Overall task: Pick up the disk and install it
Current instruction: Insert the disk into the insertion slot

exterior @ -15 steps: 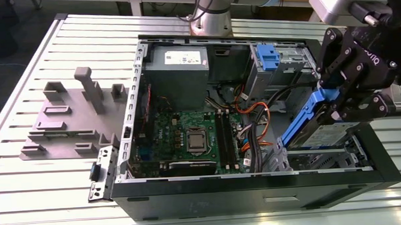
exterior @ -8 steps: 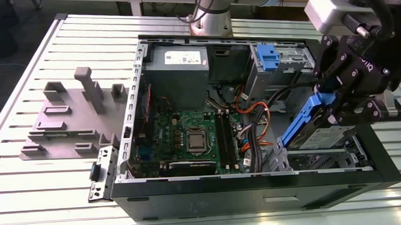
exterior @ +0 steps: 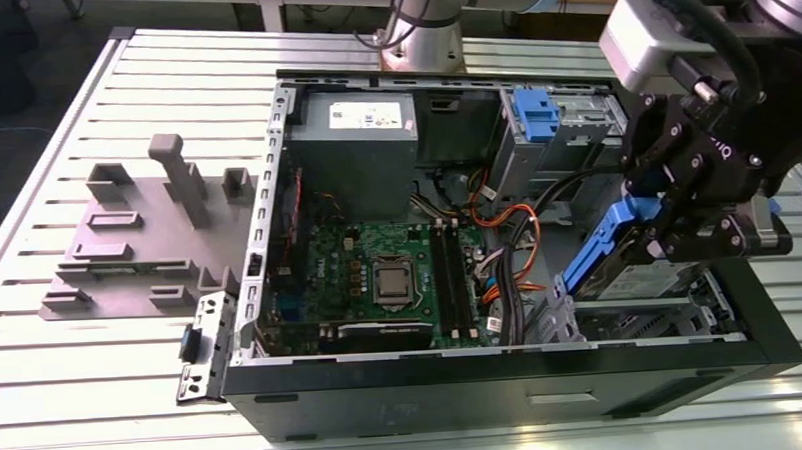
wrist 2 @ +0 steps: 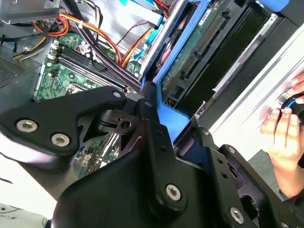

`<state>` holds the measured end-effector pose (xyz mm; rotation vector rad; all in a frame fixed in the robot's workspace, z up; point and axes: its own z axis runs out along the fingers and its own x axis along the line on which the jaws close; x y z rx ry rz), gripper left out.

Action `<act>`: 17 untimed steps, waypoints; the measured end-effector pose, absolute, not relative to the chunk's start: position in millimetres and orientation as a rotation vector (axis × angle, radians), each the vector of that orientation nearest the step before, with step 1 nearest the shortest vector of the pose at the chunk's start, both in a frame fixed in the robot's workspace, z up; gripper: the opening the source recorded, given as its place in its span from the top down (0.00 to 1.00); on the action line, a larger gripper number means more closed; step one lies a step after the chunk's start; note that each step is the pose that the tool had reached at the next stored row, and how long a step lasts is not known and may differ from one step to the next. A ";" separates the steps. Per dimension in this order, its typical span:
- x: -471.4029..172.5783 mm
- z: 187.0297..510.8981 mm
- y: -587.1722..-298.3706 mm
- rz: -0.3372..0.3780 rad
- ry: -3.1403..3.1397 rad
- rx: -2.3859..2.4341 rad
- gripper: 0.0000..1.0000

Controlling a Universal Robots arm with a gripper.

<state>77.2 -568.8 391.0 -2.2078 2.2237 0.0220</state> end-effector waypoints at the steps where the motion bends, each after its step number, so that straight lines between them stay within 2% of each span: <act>1: 77.2 389.7 -568.9 0.022 2.224 -2.208 0.63; 17: 78.3 367.4 -569.5 0.022 2.224 -2.208 0.63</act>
